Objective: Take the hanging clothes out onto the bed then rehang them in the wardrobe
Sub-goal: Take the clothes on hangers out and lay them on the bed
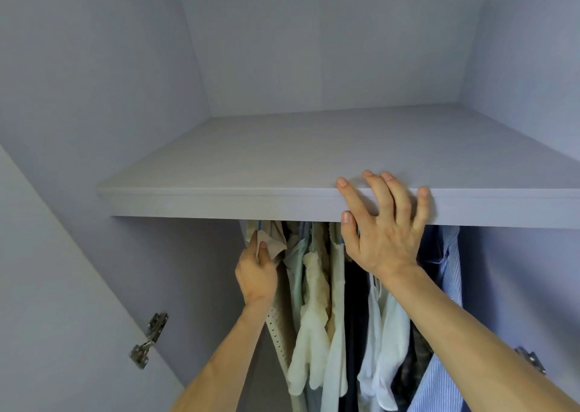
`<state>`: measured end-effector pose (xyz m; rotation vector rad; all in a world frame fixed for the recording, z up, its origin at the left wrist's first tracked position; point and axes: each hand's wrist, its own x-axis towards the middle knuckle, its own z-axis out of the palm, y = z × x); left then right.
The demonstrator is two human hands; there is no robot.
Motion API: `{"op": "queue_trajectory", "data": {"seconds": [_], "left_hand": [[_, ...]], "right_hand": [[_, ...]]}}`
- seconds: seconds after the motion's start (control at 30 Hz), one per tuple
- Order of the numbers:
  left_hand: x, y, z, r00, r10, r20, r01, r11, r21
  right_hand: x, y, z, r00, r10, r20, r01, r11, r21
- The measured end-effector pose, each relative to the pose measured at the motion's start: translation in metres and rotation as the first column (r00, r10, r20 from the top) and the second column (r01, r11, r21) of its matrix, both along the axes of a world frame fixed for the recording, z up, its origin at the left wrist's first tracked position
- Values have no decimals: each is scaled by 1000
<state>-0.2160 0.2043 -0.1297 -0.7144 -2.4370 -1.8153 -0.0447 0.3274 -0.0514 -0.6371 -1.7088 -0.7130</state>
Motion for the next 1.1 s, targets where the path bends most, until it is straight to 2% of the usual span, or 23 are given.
{"op": "queue_trajectory", "data": {"seconds": [0.13,0.23,0.3,0.33,0.37,0.43,0.47,0.53,0.57,0.6,0.63,0.77,0.87,0.97,1.03,1.1], "left_hand": [[4,-25,-1,1000,-31,7,31,999,-21],[14,-58,-12,999,-12,51,13,1000,-22],[25,-89,-20,993,3,119,-1,1000,-24],[30,-107,-26,988,14,151,-10,1000,-29],[35,-127,-32,984,22,178,-17,999,-35],[48,-170,-47,974,42,221,-33,999,-43],[56,-192,-54,972,61,226,-48,997,-63],[78,-238,-66,976,101,192,-75,988,-138],[91,-261,-69,978,115,172,-85,981,-176],[105,-284,-72,980,123,156,-89,974,-206],[120,-306,-75,981,130,143,-95,968,-231],[172,-396,-84,973,224,62,-189,919,-346],[209,-464,-92,944,324,59,-253,828,-501],[250,-523,-94,921,386,52,-251,689,-680],[278,-549,-96,896,442,40,-290,652,-701],[305,-568,-96,862,505,48,-347,656,-670]], "right_hand": [[2,-13,3,998,62,3,-61,991,-119],[5,-38,-13,963,264,-52,-268,934,-236],[6,-62,-40,903,426,-54,-417,839,-349],[4,-75,-57,861,505,-54,-470,752,-463],[2,-90,-70,809,580,-90,-504,607,-615],[-11,-120,-89,724,640,-257,-451,158,-878],[-20,-137,-95,699,640,-319,-376,-51,-925],[-42,-171,-107,662,619,-424,-234,-366,-901],[-52,-190,-114,655,592,-469,-179,-482,-858],[-60,-210,-121,656,573,-491,-137,-550,-824],[-66,-230,-130,652,580,-489,-105,-569,-815],[-69,-310,-164,536,758,-372,4,-443,-897],[-57,-369,-175,424,863,-276,54,-329,-943],[-24,-432,-180,234,964,-127,97,-154,-983],[5,-472,-176,75,991,-111,69,-116,-991],[29,-508,-170,-80,992,-94,48,-91,-995]]}}
